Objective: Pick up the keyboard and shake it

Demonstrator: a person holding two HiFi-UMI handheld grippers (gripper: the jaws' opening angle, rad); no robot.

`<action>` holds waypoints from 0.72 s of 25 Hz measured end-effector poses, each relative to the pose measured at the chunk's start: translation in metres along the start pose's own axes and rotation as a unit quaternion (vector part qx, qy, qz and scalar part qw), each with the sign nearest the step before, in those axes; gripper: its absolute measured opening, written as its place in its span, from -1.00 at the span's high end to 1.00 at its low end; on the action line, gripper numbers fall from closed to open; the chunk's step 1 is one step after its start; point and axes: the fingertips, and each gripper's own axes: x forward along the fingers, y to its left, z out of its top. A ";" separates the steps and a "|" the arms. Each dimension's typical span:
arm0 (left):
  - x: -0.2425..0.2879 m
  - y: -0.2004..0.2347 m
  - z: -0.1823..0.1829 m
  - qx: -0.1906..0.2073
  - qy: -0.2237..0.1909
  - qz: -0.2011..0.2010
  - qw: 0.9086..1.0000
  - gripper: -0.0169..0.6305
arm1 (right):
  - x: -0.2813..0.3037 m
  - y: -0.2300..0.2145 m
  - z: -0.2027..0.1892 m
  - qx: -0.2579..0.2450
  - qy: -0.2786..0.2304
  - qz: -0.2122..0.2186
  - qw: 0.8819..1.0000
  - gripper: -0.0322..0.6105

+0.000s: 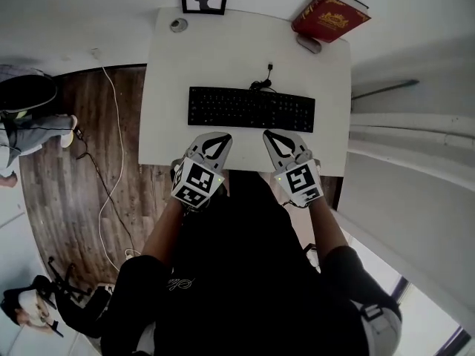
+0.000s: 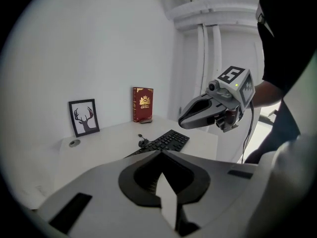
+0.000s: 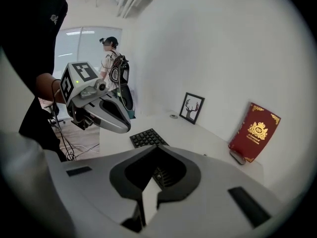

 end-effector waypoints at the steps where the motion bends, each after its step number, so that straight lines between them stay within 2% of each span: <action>1: 0.007 0.006 0.002 0.005 0.011 0.002 1.000 0.96 | 0.005 -0.005 0.000 0.000 0.002 0.008 1.000 0.83; 6: 0.052 0.044 0.010 0.037 0.093 -0.006 0.995 0.96 | 0.020 -0.043 0.000 -0.001 0.008 0.040 0.999 0.83; 10: 0.088 0.075 0.007 0.115 0.174 -0.016 0.978 0.96 | 0.026 -0.062 -0.015 0.023 -0.004 0.045 0.999 0.83; 12: 0.103 0.086 0.004 0.151 0.209 -0.041 0.965 0.92 | 0.027 -0.066 -0.022 0.036 -0.007 0.049 0.998 0.83; 13: 0.110 0.089 0.000 0.164 0.231 -0.066 0.957 0.44 | 0.028 -0.068 -0.026 0.040 -0.007 0.052 0.998 0.83; 14: 0.116 0.089 -0.005 0.173 0.255 -0.097 0.946 0.17 | 0.028 -0.070 -0.029 0.045 -0.006 0.053 0.998 0.83; 18: 0.136 0.085 -0.020 0.195 0.327 -0.209 0.901 0.16 | 0.025 -0.076 -0.039 0.062 -0.006 0.054 0.997 0.83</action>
